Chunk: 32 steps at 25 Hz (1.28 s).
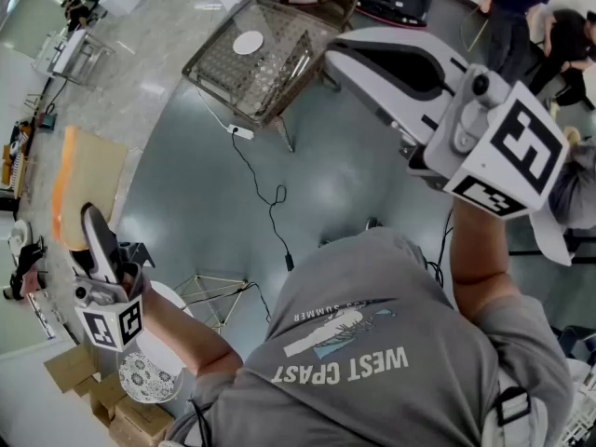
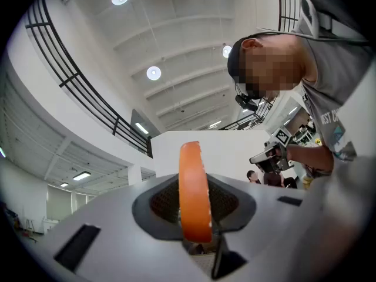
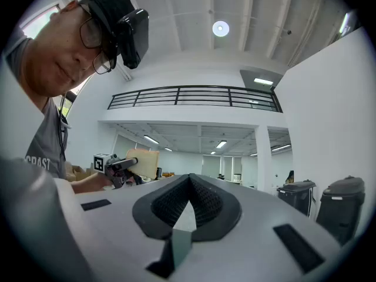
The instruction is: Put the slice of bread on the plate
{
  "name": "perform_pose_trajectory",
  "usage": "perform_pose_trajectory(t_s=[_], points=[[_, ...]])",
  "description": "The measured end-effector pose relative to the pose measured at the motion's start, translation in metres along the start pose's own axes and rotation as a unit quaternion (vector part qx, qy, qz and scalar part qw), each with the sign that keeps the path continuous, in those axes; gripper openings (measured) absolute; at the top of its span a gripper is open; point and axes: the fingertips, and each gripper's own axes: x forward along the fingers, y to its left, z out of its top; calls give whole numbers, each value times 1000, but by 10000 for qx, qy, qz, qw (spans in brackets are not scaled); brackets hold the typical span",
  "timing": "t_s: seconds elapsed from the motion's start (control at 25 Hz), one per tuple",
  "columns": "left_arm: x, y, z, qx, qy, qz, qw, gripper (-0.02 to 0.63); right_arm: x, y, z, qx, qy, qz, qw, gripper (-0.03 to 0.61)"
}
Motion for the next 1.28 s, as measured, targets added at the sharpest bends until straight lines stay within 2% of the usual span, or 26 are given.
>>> perform_pose_trajectory(t_s=[0.44, 0.76, 1.28], points=[[-3, 1, -18, -154, 183, 63, 9997, 101, -3, -10, -28, 313, 241, -47, 9992, 7], [2, -7, -15, -172, 218, 43, 9996, 101, -10, -14, -26, 358, 217, -31, 9991, 6], [40, -55, -20, -165, 442, 131, 9988, 101, -50, -59, -31, 566, 80, 88, 9983, 9]])
